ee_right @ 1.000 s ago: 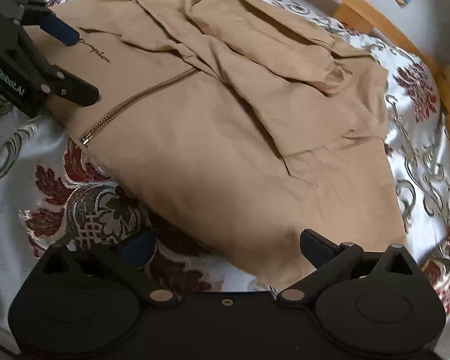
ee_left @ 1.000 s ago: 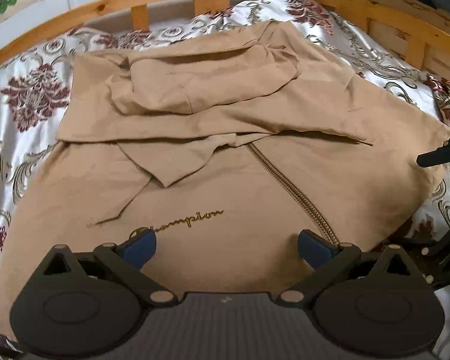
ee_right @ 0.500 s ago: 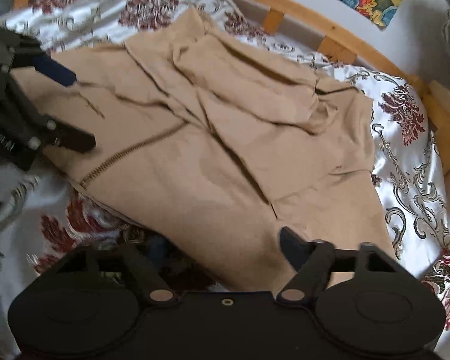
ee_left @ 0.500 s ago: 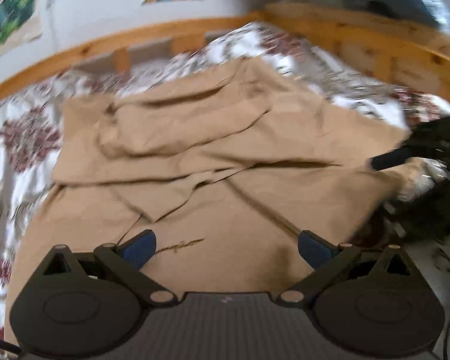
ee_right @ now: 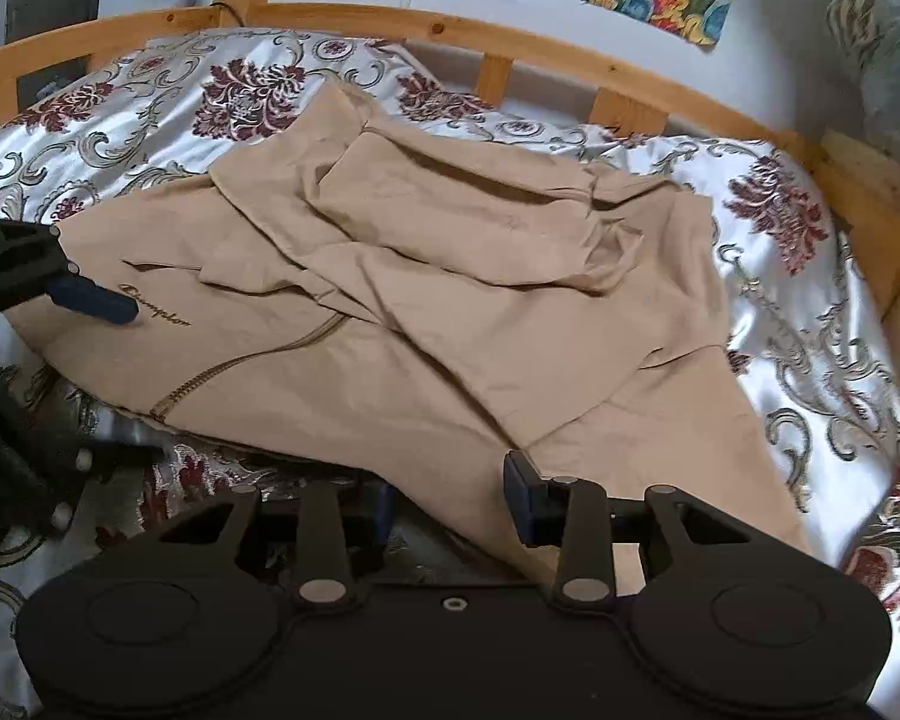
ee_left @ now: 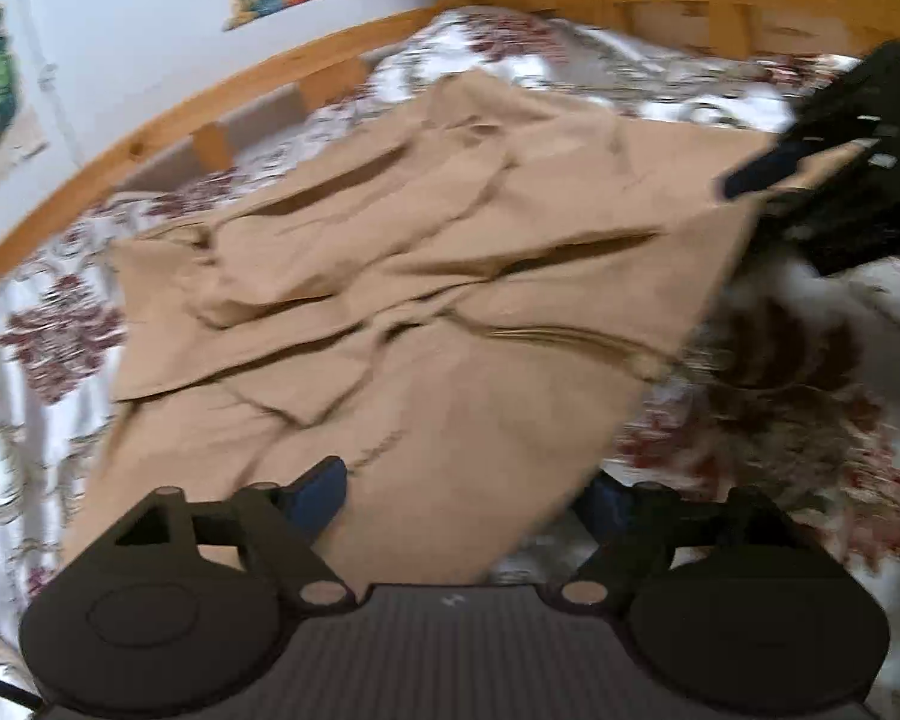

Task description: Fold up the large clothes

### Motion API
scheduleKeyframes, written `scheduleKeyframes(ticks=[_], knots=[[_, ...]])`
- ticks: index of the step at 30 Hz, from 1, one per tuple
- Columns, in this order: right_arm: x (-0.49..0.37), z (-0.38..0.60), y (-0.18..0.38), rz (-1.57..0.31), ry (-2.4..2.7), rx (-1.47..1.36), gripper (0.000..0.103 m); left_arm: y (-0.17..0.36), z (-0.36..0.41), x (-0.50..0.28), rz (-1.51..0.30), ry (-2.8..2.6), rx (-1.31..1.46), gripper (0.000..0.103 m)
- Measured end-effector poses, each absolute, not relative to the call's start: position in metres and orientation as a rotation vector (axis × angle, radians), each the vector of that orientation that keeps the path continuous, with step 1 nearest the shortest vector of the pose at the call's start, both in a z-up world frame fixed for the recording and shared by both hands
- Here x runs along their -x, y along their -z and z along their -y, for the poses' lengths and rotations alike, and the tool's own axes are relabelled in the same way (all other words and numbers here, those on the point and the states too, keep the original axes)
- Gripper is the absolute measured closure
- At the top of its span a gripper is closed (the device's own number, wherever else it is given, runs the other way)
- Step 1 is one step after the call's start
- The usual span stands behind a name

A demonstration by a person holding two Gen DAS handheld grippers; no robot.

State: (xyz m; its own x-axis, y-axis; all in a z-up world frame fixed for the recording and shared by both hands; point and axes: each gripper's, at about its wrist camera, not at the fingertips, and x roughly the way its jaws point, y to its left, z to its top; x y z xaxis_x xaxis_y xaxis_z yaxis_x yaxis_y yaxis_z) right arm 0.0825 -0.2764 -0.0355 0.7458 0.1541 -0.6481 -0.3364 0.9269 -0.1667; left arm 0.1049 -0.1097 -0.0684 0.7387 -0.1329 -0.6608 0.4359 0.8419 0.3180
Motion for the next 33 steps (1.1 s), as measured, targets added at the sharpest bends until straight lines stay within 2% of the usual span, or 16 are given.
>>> scheduleKeyframes(ticks=[1,5,8,9,10,13,18,23,24,27,33], knots=[[-0.081,0.277,0.035,-0.677,-0.268,0.290,0.065,0.067,0.107,-0.107,-0.667,0.301,-0.453,0.023],[-0.080,0.277,0.035,-0.676,-0.252,0.318,0.063,0.063,0.105,-0.111,-0.655,0.317,-0.378,0.061],[-0.078,0.277,0.036,-0.696,-0.261,0.323,0.058,0.060,0.113,-0.109,-0.630,0.310,-0.419,0.077],[-0.077,0.277,0.038,-0.710,-0.275,0.325,0.053,0.059,0.114,-0.110,-0.629,0.304,-0.420,0.078],[-0.077,0.276,0.040,-0.729,-0.295,0.326,0.043,0.056,0.114,-0.111,-0.631,0.300,-0.411,0.078],[-0.076,0.271,0.046,-0.760,-0.355,0.345,0.026,0.050,0.112,-0.117,-0.651,0.294,-0.366,0.078],[-0.076,0.260,0.058,-0.772,-0.336,0.445,0.024,0.048,0.113,-0.119,-0.657,0.281,-0.371,0.076],[-0.083,0.274,0.061,-0.782,-0.217,0.461,0.029,0.053,0.110,-0.118,-0.669,0.267,-0.391,0.066],[-0.083,0.278,0.058,-0.769,-0.201,0.445,0.034,0.053,0.109,-0.117,-0.668,0.268,-0.405,0.065],[-0.083,0.287,0.050,-0.718,-0.172,0.411,0.062,0.055,0.108,-0.109,-0.644,0.262,-0.489,0.060],[-0.084,0.290,0.039,-0.653,-0.133,0.405,0.077,0.067,0.097,-0.097,-0.650,0.232,-0.580,0.058]])
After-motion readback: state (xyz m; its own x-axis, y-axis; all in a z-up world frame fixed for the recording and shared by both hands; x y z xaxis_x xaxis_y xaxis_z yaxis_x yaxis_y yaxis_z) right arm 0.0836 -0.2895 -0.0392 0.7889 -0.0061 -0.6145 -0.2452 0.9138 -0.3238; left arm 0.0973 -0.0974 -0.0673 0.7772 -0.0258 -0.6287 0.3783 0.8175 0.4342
